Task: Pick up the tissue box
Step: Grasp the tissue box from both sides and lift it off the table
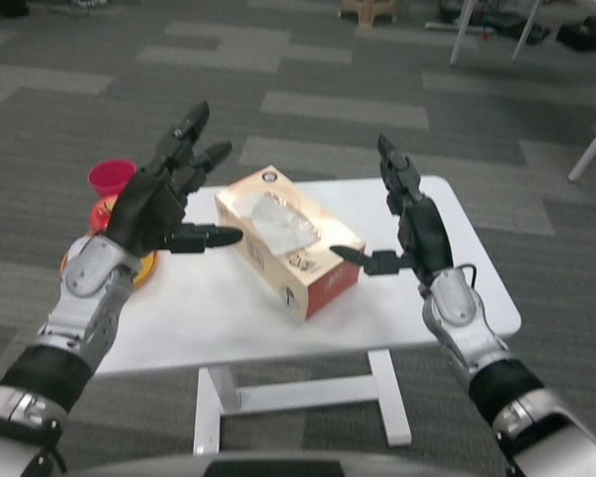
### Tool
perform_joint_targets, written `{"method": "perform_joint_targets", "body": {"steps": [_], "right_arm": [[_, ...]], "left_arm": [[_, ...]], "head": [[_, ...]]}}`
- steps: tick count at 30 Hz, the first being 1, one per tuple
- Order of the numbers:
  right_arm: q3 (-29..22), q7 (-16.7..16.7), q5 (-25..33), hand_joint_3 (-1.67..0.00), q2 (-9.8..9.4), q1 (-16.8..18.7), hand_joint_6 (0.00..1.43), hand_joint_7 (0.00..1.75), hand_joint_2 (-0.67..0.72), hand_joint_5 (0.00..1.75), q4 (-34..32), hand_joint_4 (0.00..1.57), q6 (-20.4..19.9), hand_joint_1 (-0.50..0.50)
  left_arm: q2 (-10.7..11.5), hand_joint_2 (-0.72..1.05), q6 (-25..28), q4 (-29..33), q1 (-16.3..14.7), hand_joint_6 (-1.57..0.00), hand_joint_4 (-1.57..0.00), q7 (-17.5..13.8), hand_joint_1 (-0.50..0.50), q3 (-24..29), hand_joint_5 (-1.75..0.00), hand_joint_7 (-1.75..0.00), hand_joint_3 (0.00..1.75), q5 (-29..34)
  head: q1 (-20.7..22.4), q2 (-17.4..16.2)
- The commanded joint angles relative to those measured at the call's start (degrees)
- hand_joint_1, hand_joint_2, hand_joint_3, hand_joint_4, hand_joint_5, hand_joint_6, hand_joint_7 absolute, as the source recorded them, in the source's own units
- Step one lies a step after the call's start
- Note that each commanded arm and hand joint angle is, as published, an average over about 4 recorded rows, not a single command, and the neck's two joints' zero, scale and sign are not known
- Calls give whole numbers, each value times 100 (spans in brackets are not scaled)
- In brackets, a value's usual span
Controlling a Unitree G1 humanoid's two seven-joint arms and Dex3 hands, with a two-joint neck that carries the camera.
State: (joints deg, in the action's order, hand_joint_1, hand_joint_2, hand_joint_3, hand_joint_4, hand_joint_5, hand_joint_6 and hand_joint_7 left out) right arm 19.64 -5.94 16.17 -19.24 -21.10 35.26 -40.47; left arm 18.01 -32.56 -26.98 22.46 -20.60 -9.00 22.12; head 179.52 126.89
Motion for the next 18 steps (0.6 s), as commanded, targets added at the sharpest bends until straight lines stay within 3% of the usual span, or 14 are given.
{"method": "perform_joint_targets", "body": {"steps": [1, 9, 15, 18], "right_arm": [[-61, 67, 53, -56, -31, -48, 0, 9, -29, 0, 170, 0, 31, -46], [-75, 300, 71, -56, -97, -166, 0, 7, -29, 0, 688, 0, 106, -46], [156, 396, 75, -54, -128, -472, 0, 7, -29, 0, 1367, 0, 147, -46], [365, 431, 80, -56, -163, -623, 0, 7, -29, 0, 1690, 0, 172, -46]], "left_arm": [[198, 69, -10, -277, 136, 0, 0, -1, 50, -132, -44, 0, 9, 130], [532, 69, -5, -1094, 505, 0, 0, -9, 50, -365, -49, 0, 9, 297], [884, 69, -23, -2103, 1121, 0, 0, -14, 50, -1079, -49, 0, 9, 627], [959, 69, -32, -2492, 1349, 0, 0, -9, 50, -1270, -41, 0, 9, 706]], "head": [[1, -142], [14, -179], [-6, -162], [-2, -134]]}}
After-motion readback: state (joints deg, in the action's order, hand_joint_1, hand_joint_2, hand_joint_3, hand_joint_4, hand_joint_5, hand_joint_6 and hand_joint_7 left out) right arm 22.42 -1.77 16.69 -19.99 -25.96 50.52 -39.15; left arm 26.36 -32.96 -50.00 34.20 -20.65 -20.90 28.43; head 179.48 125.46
